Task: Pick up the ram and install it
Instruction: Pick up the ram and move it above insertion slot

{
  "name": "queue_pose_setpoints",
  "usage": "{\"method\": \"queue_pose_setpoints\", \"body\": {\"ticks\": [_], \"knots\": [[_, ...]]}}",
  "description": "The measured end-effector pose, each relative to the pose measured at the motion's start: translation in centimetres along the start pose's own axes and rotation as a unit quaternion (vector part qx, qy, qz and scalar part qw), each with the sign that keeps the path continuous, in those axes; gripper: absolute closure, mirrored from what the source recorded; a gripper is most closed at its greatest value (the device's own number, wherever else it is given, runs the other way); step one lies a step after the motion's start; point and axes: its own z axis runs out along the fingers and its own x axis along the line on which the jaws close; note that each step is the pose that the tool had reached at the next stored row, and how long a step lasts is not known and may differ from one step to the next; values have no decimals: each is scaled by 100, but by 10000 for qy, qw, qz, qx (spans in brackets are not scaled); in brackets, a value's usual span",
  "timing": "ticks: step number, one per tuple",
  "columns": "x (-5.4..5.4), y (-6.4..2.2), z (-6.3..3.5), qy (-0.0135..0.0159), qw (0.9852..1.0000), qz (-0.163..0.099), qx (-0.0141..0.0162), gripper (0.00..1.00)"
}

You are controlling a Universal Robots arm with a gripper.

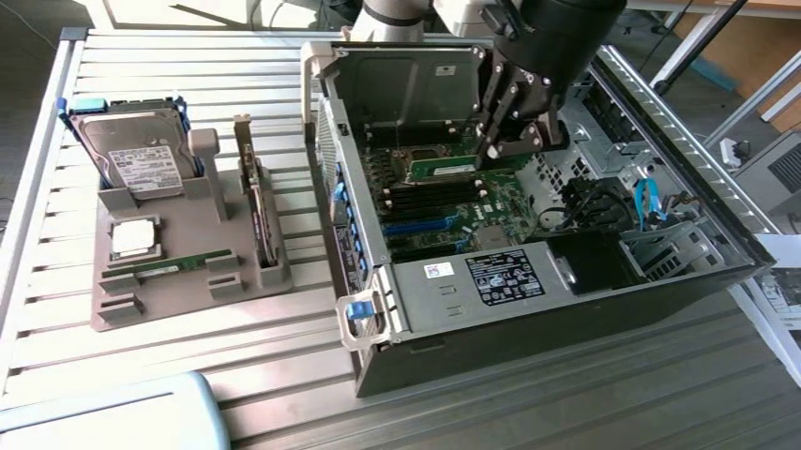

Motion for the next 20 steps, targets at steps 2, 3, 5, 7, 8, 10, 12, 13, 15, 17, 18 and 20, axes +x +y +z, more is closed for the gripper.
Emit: {"method": "queue_pose_setpoints", "body": {"ticks": [2,3,5,7,8,10,12,13,15,17,18,20], "knots": [[4,-72,2,0,10000,2,0,86],[6,-109,2,0,10000,2,0,86],[10,-183,4,0,10000,3,0,86],[15,-263,9,0,10000,9,0,86],[16,-287,11,0,10000,11,0,86],[19,-342,15,0,10000,14,0,86],[22,-408,20,1,10000,20,-1,86],[24,-441,23,0,10000,21,0,86],[28,-506,29,1,10000,30,0,86],[21,-583,37,1,10000,35,-1,86],[16,-609,41,0,10000,39,0,86],[-7,-667,49,0,10000,54,0,86]]}}
